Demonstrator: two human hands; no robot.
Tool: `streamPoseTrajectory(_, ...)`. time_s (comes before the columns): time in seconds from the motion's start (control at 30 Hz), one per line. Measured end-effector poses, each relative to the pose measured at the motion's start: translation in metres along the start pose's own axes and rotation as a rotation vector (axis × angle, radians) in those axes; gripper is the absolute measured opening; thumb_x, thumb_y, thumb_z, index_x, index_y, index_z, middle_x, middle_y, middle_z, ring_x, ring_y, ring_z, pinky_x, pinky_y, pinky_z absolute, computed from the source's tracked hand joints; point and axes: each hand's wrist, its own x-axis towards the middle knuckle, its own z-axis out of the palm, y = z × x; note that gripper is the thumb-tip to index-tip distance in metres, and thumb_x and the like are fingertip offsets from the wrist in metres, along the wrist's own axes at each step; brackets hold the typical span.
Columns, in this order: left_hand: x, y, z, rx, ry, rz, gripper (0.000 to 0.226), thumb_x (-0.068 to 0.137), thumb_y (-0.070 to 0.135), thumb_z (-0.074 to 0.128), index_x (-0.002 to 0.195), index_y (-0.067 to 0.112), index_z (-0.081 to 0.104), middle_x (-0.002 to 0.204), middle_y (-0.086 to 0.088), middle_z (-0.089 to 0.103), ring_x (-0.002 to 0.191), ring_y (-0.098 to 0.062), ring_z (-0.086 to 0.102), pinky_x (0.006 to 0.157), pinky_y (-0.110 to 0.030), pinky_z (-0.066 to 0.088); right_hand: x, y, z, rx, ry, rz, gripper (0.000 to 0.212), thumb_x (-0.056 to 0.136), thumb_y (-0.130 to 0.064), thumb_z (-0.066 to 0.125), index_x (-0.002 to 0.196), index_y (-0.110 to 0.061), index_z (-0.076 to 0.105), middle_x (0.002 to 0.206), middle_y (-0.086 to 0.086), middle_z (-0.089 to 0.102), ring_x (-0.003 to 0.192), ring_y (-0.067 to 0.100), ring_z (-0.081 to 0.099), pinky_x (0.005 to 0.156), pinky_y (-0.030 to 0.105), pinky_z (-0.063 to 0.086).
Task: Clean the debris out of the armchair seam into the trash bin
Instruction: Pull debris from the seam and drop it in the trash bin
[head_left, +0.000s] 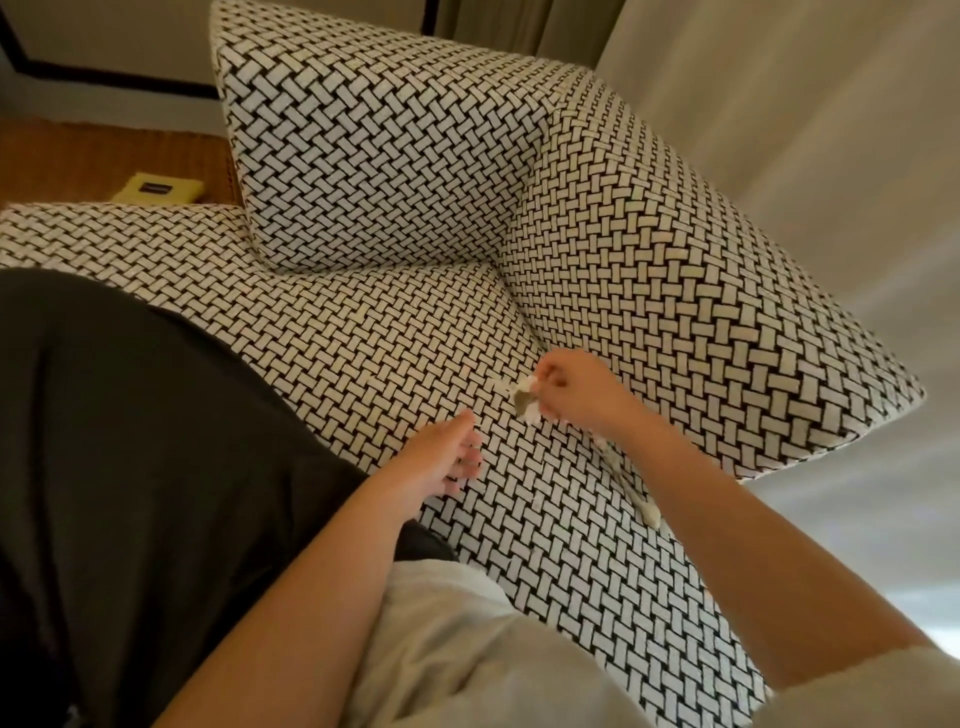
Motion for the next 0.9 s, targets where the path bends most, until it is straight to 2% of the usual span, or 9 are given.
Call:
streamPoseTrajectory(0.13, -0.003, 0.004, -0.002, -0.241, -0.073, 0.008, 0.038, 0.098, 0.041, 0.031, 0.110, 0.014, 0.053, 0.111, -0.009, 0.062, 0.100, -0.023, 0.062, 0.088, -0.037, 0.049, -0.012, -0.010, -0.002, 0.165, -0.130, -0.001, 0.007, 0.089, -0.018, 0.059, 0.094, -0.016, 0.064, 0.075, -0.005, 0.054, 0.064, 0.009, 0.044, 0.058, 0.018, 0.036)
streamPoseTrajectory(0.27, -0.004, 0.005, -0.003, -0.418, -0.082, -0.017, 0.038, 0.097, 0.039, 0.035, 0.105, 0.010, 0.057, 0.103, -0.013, 0.064, 0.084, -0.022, 0.065, 0.074, -0.033, 0.054, -0.015, -0.015, 0.025, 0.287, -0.200, -0.017, 0.005, 0.088, -0.019, 0.060, 0.090, -0.018, 0.064, 0.072, -0.006, 0.053, 0.064, 0.007, 0.044, 0.060, 0.017, 0.037)
streamPoseTrajectory(0.47, -0.002, 0.001, -0.005, -0.261, 0.102, -0.037, 0.023, 0.097, 0.023, 0.040, 0.094, 0.006, 0.055, 0.061, -0.001, 0.045, 0.055, -0.012, 0.040, 0.054, -0.025, 0.040, -0.022, -0.018, 0.065, 0.414, -0.098, -0.123, 0.007, 0.087, -0.019, 0.062, 0.081, -0.019, 0.062, 0.067, -0.012, 0.053, 0.057, -0.006, 0.045, 0.057, 0.009, 0.038)
streamPoseTrajectory(0.53, -0.002, 0.001, -0.002, -0.196, 0.139, -0.031, 0.024, 0.097, 0.024, 0.040, 0.091, 0.007, 0.056, 0.058, 0.001, 0.042, 0.052, -0.011, 0.037, 0.050, -0.024, 0.038, -0.023, -0.009, 0.067, 0.425, -0.054, -0.129, 0.004, 0.089, -0.019, 0.060, 0.086, -0.018, 0.062, 0.072, -0.012, 0.055, 0.061, -0.006, 0.047, 0.058, 0.009, 0.040)
streamPoseTrajectory(0.6, -0.002, 0.001, -0.001, -0.194, 0.144, -0.028, 0.024, 0.097, 0.024, 0.041, 0.093, 0.006, 0.056, 0.060, 0.000, 0.042, 0.052, -0.011, 0.036, 0.049, -0.024, 0.038, -0.023, 0.008, 0.062, 0.420, 0.044, -0.036, 0.008, 0.091, -0.020, 0.055, 0.095, -0.017, 0.062, 0.078, -0.009, 0.056, 0.062, 0.001, 0.047, 0.056, 0.013, 0.039)
streamPoseTrajectory(0.67, -0.002, 0.002, -0.002, -0.226, 0.135, -0.029, 0.023, 0.096, 0.023, 0.042, 0.091, 0.005, 0.055, 0.061, -0.002, 0.043, 0.051, -0.011, 0.036, 0.047, -0.023, 0.039, -0.019, 0.030, 0.052, 0.286, 0.109, 0.092, 0.019, 0.093, -0.020, 0.052, 0.111, -0.018, 0.057, 0.081, -0.003, 0.056, 0.057, 0.007, 0.046, 0.051, 0.017, 0.043)
streamPoseTrajectory(0.73, -0.003, 0.003, -0.003, -0.266, 0.127, -0.039, 0.023, 0.096, 0.023, 0.043, 0.093, 0.004, 0.054, 0.067, -0.006, 0.049, 0.052, -0.012, 0.043, 0.046, -0.023, 0.043, -0.013, 0.053, 0.040, 0.046, 0.130, 0.201, 0.033, 0.094, -0.017, 0.049, 0.127, -0.019, 0.049, 0.094, 0.002, 0.062, 0.066, 0.012, 0.054, 0.063, 0.026, 0.052)
streamPoseTrajectory(0.8, -0.005, 0.003, -0.003, -0.290, 0.109, -0.044, 0.024, 0.096, 0.025, 0.043, 0.097, 0.004, 0.054, 0.079, -0.013, 0.060, 0.058, -0.016, 0.056, 0.048, -0.025, 0.049, -0.007, 0.068, 0.028, -0.200, 0.117, 0.261, 0.042, 0.094, -0.015, 0.047, 0.135, -0.021, 0.042, 0.120, 0.003, 0.059, 0.083, 0.017, 0.057, 0.074, 0.030, 0.051)
streamPoseTrajectory(0.9, -0.005, 0.002, -0.004, -0.277, 0.074, -0.025, 0.022, 0.097, 0.022, 0.043, 0.097, 0.003, 0.054, 0.083, -0.018, 0.067, 0.064, -0.019, 0.066, 0.047, -0.022, 0.053, 0.007, 0.072, 0.019, -0.333, 0.001, 0.321, 0.042, 0.094, -0.010, 0.044, 0.135, -0.022, 0.042, 0.113, 0.007, 0.058, 0.084, 0.021, 0.058, 0.070, 0.033, 0.054)
